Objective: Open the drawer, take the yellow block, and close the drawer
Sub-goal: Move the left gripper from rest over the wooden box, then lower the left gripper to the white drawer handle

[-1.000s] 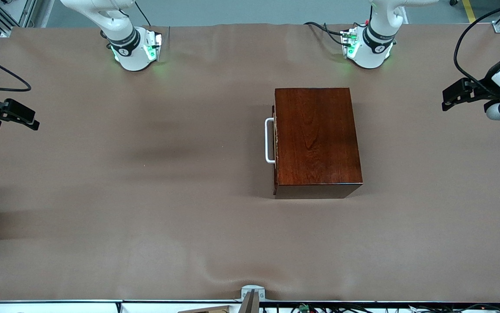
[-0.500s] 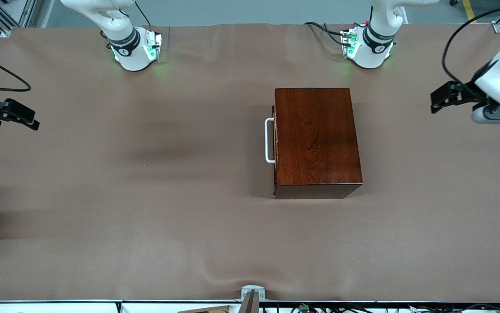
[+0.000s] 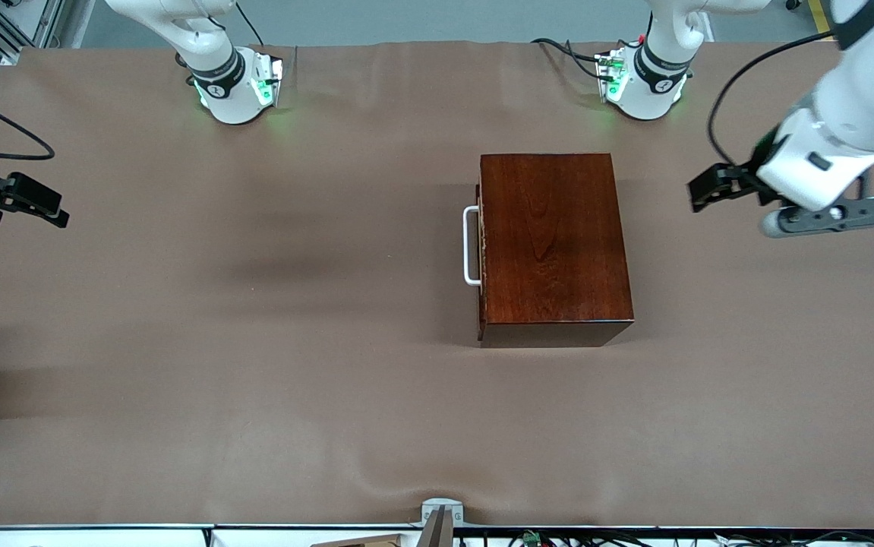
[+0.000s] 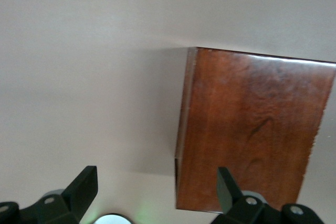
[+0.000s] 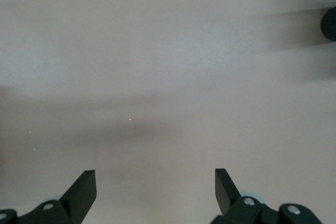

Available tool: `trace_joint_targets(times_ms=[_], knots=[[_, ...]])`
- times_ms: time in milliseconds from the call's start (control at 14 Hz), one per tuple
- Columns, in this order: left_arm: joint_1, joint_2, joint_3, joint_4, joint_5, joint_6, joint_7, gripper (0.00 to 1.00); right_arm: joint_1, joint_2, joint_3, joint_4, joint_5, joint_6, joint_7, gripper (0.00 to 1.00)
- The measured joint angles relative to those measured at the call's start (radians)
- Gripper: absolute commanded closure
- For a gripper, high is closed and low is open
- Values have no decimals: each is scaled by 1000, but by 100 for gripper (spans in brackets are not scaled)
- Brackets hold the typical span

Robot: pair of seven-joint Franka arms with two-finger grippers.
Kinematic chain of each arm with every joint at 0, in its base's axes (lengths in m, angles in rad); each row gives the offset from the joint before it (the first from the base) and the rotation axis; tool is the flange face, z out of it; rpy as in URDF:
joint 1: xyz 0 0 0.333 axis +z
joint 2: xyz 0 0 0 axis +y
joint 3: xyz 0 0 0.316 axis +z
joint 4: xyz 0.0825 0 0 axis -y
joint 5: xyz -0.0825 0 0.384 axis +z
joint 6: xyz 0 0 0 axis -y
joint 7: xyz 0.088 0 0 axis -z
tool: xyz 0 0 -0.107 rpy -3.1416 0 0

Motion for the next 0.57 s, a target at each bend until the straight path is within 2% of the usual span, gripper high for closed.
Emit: trace_joint_targets(times_ms=[571], knots=[[-239,108,-8,55,0,73,-309,0,0,0,0,0,0,0,0,0]])
